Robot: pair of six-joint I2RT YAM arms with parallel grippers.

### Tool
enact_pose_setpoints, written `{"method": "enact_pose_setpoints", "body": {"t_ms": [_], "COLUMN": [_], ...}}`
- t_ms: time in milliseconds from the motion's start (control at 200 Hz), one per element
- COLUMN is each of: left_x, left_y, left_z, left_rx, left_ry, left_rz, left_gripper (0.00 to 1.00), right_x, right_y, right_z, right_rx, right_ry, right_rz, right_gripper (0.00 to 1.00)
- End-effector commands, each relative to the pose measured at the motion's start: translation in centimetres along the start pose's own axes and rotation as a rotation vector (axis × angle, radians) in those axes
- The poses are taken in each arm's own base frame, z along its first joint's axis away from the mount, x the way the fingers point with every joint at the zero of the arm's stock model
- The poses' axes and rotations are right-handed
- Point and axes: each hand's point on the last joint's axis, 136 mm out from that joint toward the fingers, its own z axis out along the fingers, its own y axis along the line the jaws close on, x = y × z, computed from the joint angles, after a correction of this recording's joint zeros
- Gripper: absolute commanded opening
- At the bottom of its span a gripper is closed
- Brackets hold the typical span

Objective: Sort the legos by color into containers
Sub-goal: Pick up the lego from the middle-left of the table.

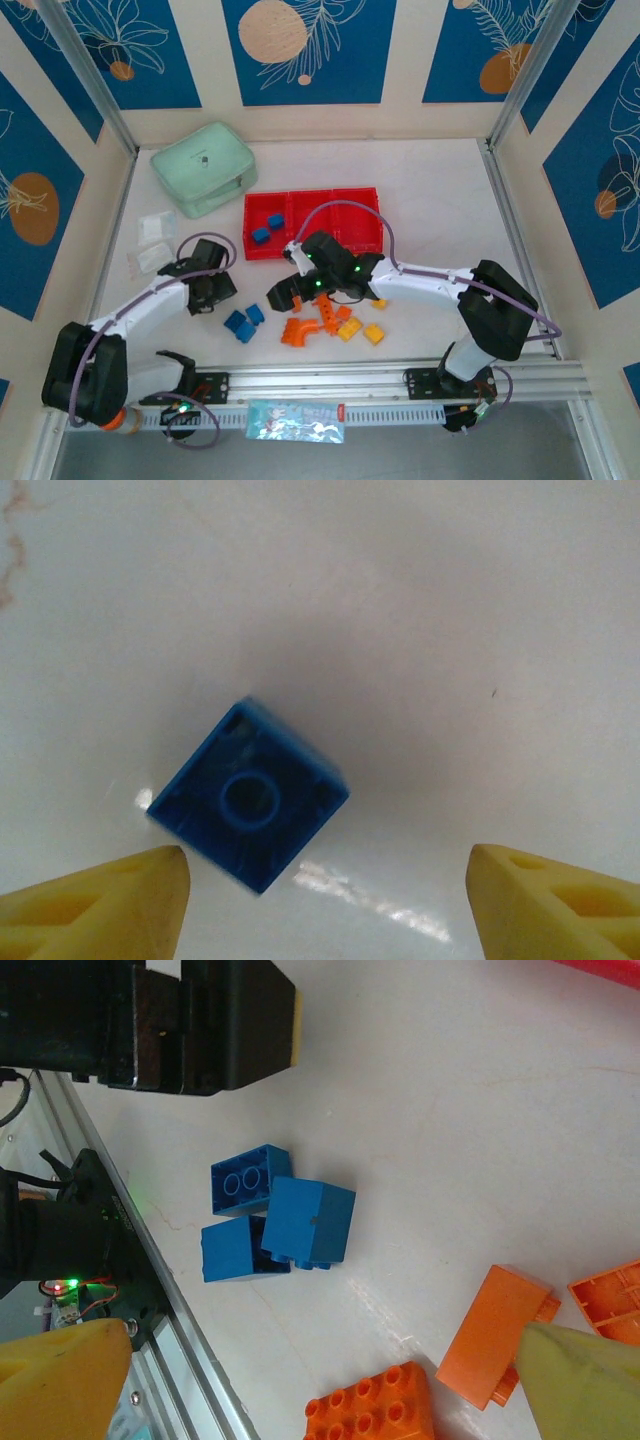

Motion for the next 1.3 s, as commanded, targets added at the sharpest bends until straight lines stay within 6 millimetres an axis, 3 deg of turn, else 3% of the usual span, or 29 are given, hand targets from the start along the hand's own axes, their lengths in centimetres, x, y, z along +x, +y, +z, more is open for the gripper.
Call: {"method": "enact_pose_setpoints", "body": {"t_ms": [0,315,565,845,995,1295], "left_x": [-1.6,-3.3,-2.7,-2.4,-2.8,-4.2], "left_y": [-1.1,-1.9,-1.1,-0.2,-0.9,-4.6], "left_z": [0.2,1.0,1.8,1.0,-0.8,-7.4], "left_rx": [0.038,0.066,0.023,-0.009,0.027,0.175], "left_ry": [-0.016,-0.025,0.017,0.017,0.01,-0.056], "left_rz": [-0.015,-0.018,0.027,0.067,0.092,0.184], "left_gripper": [0.7,0.57,0.47,0.36,0.31,0.27], "right_x": [-0.5,-0.6,-0.8,-1.5,-2.2,-3.6], "right_y": [-0.2,-0.7,-0.7,-0.4,-0.4,-2.7], "right_z": [-0.1,-0.2,-0.2,-0.9,-2.1,-5.8], "right_rx": [0.007,0.008,0.001,-0.019,-0.01,0.088], "right_ry": [-0.011,-0.013,-0.015,-0.032,-0.052,-0.12], "right_rz": [-0.003,0.018,0.028,0.044,0.04,0.084], "right_gripper": [0.99,0.99,0.99,0.99,0.99,0.99]}}
